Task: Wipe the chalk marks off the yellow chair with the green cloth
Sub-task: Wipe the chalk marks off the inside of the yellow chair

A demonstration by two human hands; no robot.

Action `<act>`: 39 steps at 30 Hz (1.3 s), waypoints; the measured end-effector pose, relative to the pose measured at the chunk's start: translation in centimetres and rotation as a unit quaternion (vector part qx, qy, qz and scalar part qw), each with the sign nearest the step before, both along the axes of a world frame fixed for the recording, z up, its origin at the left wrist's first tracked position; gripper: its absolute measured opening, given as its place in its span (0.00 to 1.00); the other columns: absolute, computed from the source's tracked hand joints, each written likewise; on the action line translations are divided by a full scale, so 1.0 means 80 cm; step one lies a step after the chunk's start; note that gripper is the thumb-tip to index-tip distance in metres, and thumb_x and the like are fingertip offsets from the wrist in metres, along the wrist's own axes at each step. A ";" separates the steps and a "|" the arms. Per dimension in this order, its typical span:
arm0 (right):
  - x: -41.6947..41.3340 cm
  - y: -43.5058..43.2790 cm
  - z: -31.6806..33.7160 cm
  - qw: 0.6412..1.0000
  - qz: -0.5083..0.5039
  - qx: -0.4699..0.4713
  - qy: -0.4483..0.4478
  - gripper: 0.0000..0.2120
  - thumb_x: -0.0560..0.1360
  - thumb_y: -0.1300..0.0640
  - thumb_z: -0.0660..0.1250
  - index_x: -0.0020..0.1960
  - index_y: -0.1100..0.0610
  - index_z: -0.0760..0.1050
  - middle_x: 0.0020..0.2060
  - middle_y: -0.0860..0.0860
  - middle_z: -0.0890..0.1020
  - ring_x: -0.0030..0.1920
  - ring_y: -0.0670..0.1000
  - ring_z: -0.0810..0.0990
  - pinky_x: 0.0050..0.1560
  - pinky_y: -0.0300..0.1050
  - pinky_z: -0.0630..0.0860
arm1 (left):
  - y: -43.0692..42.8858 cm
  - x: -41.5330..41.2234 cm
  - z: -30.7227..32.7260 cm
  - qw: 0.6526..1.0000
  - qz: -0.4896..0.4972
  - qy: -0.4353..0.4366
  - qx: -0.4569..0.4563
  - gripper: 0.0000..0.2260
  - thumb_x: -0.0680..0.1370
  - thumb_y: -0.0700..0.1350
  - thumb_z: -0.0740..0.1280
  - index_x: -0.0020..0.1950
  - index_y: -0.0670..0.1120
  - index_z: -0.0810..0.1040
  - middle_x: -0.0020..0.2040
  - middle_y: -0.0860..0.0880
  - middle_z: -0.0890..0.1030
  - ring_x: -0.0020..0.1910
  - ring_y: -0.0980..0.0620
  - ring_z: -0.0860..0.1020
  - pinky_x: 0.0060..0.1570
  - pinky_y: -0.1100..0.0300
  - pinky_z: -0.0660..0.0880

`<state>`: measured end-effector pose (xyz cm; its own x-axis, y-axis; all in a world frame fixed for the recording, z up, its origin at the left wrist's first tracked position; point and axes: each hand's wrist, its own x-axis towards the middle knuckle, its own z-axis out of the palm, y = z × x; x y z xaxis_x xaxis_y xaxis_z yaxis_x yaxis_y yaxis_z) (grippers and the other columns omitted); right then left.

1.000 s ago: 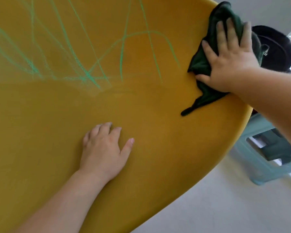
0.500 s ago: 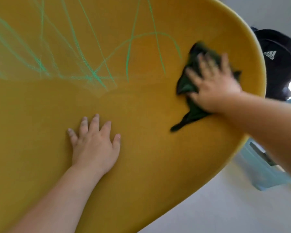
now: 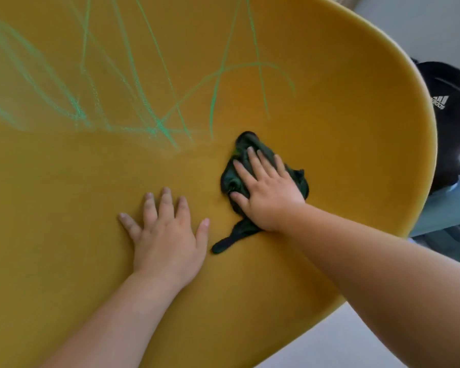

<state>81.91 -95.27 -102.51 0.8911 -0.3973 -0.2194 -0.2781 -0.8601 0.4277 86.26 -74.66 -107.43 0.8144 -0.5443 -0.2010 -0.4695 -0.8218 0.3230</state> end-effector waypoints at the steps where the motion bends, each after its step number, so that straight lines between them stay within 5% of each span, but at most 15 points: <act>1: -0.009 -0.030 0.025 0.997 -0.016 -0.069 -0.010 0.37 0.80 0.31 0.39 0.83 0.48 0.37 0.80 0.57 0.35 0.81 0.56 0.34 0.79 0.62 0.35 | 0.000 -0.001 0.000 1.000 -0.005 0.001 0.004 0.33 0.80 0.65 0.43 0.81 0.50 0.54 0.82 0.46 0.48 0.80 0.41 0.43 0.72 0.28 0.44; 4: -0.013 -0.118 0.121 0.966 -0.050 -0.246 -0.062 0.43 0.77 0.27 0.39 0.83 0.52 0.41 0.81 0.64 0.40 0.81 0.62 0.38 0.77 0.66 0.34 | -0.001 -0.001 0.004 1.000 -0.005 0.004 0.000 0.33 0.80 0.65 0.43 0.81 0.49 0.55 0.82 0.47 0.47 0.80 0.41 0.43 0.73 0.28 0.44; 7: 0.018 -0.142 0.162 0.950 -0.064 -0.292 -0.094 0.47 0.75 0.24 0.42 0.83 0.53 0.41 0.80 0.65 0.41 0.81 0.63 0.37 0.77 0.66 0.35 | -0.002 0.000 0.005 1.000 -0.004 0.008 0.003 0.33 0.80 0.65 0.43 0.81 0.50 0.55 0.82 0.47 0.47 0.80 0.42 0.43 0.73 0.29 0.43; 10: 0.050 -0.107 0.094 0.966 -0.078 -0.212 -0.128 0.46 0.76 0.27 0.44 0.83 0.54 0.38 0.80 0.64 0.36 0.80 0.63 0.34 0.78 0.66 0.37 | -0.003 0.000 0.005 1.000 0.006 0.011 -0.012 0.32 0.80 0.64 0.43 0.81 0.50 0.57 0.82 0.48 0.49 0.80 0.43 0.44 0.74 0.30 0.44; 16: 0.054 0.052 -0.035 0.990 0.009 0.125 -0.057 0.35 0.82 0.35 0.43 0.83 0.49 0.36 0.80 0.53 0.32 0.80 0.55 0.31 0.79 0.59 0.33 | -0.002 0.008 0.008 0.998 0.038 0.002 -0.053 0.33 0.79 0.63 0.40 0.79 0.49 0.62 0.80 0.49 0.59 0.79 0.45 0.53 0.73 0.31 0.50; 18: 0.028 0.043 -0.028 0.992 0.057 0.108 -0.015 0.34 0.82 0.33 0.43 0.83 0.46 0.39 0.81 0.51 0.35 0.81 0.53 0.34 0.79 0.59 0.33 | -0.001 0.007 0.007 0.998 0.038 0.005 -0.048 0.33 0.79 0.62 0.40 0.78 0.49 0.63 0.80 0.50 0.59 0.79 0.46 0.53 0.73 0.32 0.51; 24: 0.024 -0.136 0.135 0.958 -0.073 -0.256 -0.108 0.44 0.76 0.25 0.39 0.83 0.51 0.39 0.81 0.63 0.39 0.81 0.61 0.37 0.77 0.66 0.34 | -0.001 0.007 0.010 0.998 0.036 0.015 -0.049 0.35 0.77 0.63 0.39 0.77 0.50 0.65 0.81 0.51 0.57 0.80 0.47 0.50 0.75 0.34 0.48; 28: 0.065 -0.102 0.094 0.958 -0.107 -0.215 -0.159 0.48 0.74 0.25 0.41 0.83 0.55 0.38 0.80 0.65 0.37 0.80 0.64 0.35 0.77 0.68 0.37 | -0.002 0.007 0.009 0.996 0.051 0.019 -0.068 0.35 0.76 0.63 0.39 0.76 0.51 0.68 0.81 0.50 0.57 0.80 0.47 0.50 0.75 0.33 0.47; 34: 0.085 0.058 -0.042 0.988 -0.001 0.126 -0.092 0.35 0.83 0.35 0.42 0.82 0.50 0.35 0.80 0.53 0.32 0.80 0.54 0.31 0.79 0.60 0.35 | -0.001 0.010 0.010 0.996 0.066 -0.014 -0.062 0.34 0.78 0.63 0.40 0.77 0.51 0.65 0.81 0.48 0.56 0.80 0.44 0.49 0.74 0.31 0.47; 36: 0.072 0.040 -0.033 0.992 0.061 0.109 -0.031 0.32 0.84 0.37 0.42 0.82 0.46 0.35 0.80 0.51 0.32 0.80 0.53 0.31 0.79 0.58 0.36 | 0.006 0.021 0.012 0.995 0.086 -0.024 -0.054 0.31 0.80 0.63 0.42 0.78 0.52 0.64 0.81 0.47 0.55 0.80 0.43 0.48 0.73 0.30 0.46; 39: 0.061 -0.062 0.037 0.996 0.045 -0.079 -0.024 0.32 0.83 0.36 0.41 0.82 0.45 0.35 0.80 0.56 0.32 0.81 0.56 0.33 0.79 0.61 0.35 | 0.020 0.043 0.009 0.993 0.118 -0.018 -0.018 0.30 0.80 0.64 0.46 0.80 0.54 0.58 0.82 0.46 0.48 0.80 0.42 0.43 0.73 0.30 0.42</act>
<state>86.83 -100.21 -99.58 0.9324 -0.3418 -0.1174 -0.2262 -0.8053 0.5480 89.70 -73.05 -106.67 0.9266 -0.3429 -0.1546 -0.2759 -0.8990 0.3402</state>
